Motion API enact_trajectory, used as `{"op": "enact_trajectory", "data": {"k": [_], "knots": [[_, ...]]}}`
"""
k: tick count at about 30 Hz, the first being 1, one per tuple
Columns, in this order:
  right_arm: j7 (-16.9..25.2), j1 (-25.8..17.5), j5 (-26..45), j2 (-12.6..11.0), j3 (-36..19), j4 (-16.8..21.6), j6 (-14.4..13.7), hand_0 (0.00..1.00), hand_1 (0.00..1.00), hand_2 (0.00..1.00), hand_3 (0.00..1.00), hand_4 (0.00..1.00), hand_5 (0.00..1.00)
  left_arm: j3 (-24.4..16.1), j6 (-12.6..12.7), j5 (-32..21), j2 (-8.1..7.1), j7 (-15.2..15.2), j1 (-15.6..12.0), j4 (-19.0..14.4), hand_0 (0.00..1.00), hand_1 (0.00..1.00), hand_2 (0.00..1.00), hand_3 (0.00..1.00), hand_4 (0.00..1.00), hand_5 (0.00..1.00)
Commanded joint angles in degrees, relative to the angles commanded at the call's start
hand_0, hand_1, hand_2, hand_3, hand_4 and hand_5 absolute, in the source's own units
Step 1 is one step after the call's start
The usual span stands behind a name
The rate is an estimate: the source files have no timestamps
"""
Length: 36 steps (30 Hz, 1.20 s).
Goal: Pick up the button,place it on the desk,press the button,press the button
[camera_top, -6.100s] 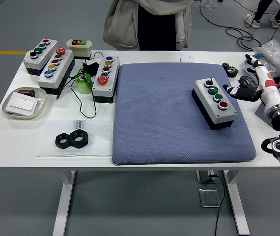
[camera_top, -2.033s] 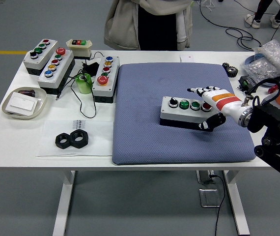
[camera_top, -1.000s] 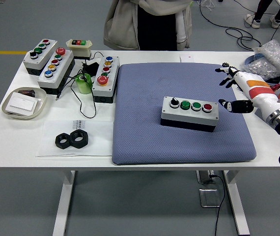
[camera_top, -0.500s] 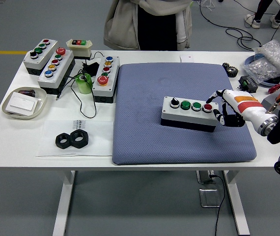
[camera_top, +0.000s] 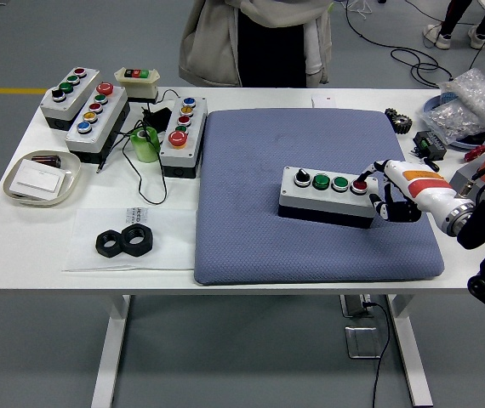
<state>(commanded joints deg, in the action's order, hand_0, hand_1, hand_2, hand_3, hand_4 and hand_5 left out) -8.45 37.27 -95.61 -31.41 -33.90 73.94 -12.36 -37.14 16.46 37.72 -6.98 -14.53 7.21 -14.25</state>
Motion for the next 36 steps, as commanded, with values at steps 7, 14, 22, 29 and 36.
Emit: {"op": "enact_trajectory", "data": {"k": [7,14,22,29,36], "knots": [[-0.41,0.39,-0.32,-0.04,1.66,-0.7,0.67,0.157,0.002,0.126,0.685,0.548,0.002,-0.03,0.0,-0.06,0.0,0.0,0.03,0.02,0.681,0.645,0.739,0.779,0.685,0.998],[-0.83,0.54,-0.55,0.02,2.21,-0.63,1.19,0.156,0.002,0.126,0.683,0.547,0.002,-0.07,0.01,-0.08,0.0,0.0,0.01,0.02,0.682,0.644,0.738,0.779,0.685,0.998],[-1.21,0.27,-1.83,-0.28,-0.77,2.29,-0.64,0.156,0.002,0.125,0.683,0.547,0.002,0.15,0.03,-0.46,-0.05,0.13,0.13,0.03,0.682,0.645,0.74,0.779,0.686,0.998],[-1.66,1.67,-2.48,0.98,0.65,3.51,-1.09,0.158,0.002,0.126,0.687,0.546,0.002,0.09,0.02,-0.37,-0.03,0.03,0.15,0.0,0.682,0.645,0.74,0.779,0.686,0.998],[-1.84,2.3,-2.31,2.28,2.39,1.91,-0.79,0.159,0.002,0.125,0.688,0.548,0.002,0.14,0.06,-0.42,-0.03,0.02,0.14,-0.02,0.681,0.645,0.739,0.779,0.683,0.998]]}}
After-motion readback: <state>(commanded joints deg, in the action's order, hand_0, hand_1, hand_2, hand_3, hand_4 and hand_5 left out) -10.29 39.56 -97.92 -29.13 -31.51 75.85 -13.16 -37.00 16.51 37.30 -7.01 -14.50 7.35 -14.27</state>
